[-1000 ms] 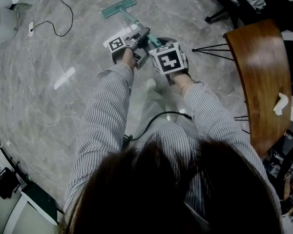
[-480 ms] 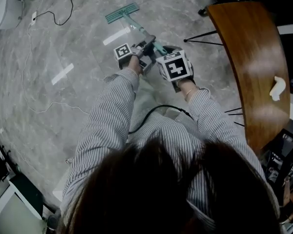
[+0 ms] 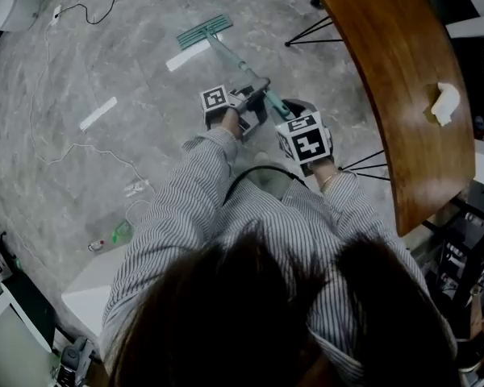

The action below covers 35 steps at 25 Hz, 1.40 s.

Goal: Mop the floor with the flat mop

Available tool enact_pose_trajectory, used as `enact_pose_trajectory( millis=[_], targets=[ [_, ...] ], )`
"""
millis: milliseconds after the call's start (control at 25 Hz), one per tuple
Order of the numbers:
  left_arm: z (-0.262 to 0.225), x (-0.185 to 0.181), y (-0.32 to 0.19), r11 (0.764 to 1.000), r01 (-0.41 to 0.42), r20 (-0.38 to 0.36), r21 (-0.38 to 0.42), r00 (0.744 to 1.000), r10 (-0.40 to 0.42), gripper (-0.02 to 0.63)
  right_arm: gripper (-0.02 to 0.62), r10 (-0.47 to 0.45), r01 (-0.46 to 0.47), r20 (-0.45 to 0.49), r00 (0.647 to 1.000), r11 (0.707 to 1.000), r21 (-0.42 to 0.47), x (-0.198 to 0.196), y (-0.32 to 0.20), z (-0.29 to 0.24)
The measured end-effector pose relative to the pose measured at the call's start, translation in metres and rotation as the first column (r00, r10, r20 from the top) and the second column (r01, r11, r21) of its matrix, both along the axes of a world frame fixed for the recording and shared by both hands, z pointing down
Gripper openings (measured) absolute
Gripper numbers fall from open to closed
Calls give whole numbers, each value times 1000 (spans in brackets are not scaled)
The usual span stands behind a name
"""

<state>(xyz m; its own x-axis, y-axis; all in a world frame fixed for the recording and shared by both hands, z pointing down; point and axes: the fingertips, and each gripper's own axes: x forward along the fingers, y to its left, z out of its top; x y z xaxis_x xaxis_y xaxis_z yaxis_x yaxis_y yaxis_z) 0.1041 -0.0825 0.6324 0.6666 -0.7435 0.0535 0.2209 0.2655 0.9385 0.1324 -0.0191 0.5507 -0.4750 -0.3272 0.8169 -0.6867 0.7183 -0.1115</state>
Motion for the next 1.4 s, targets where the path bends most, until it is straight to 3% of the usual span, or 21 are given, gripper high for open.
enact_pose_trajectory(
  millis=[200,280,520,600,840,1400],
  targets=[
    [-10,70,75,997,-75,-50,-34,996,73,196,112,-3,3,-1,1000,1000,-28,63,84,-22],
    [-19,97,101,992,-118,-96,-38,989,114,163,112,5,-6,-5,1000,999,-38,86,113,-32],
    [-53,156,166,958,-283,-210,-39,940,269,155,114,17,-18,-14,1000,996,-86,132,169,-65],
    [-63,156,167,959,-281,-230,-28,936,267,160,114,27,-27,-5,1000,994,-102,132,168,-73],
    [-64,148,167,978,-209,-216,-24,956,199,164,115,49,-47,17,999,994,-101,125,171,-75],
    [-60,152,171,974,-226,-177,-20,960,219,173,115,63,-62,11,998,993,-99,128,174,-72]
  ],
)
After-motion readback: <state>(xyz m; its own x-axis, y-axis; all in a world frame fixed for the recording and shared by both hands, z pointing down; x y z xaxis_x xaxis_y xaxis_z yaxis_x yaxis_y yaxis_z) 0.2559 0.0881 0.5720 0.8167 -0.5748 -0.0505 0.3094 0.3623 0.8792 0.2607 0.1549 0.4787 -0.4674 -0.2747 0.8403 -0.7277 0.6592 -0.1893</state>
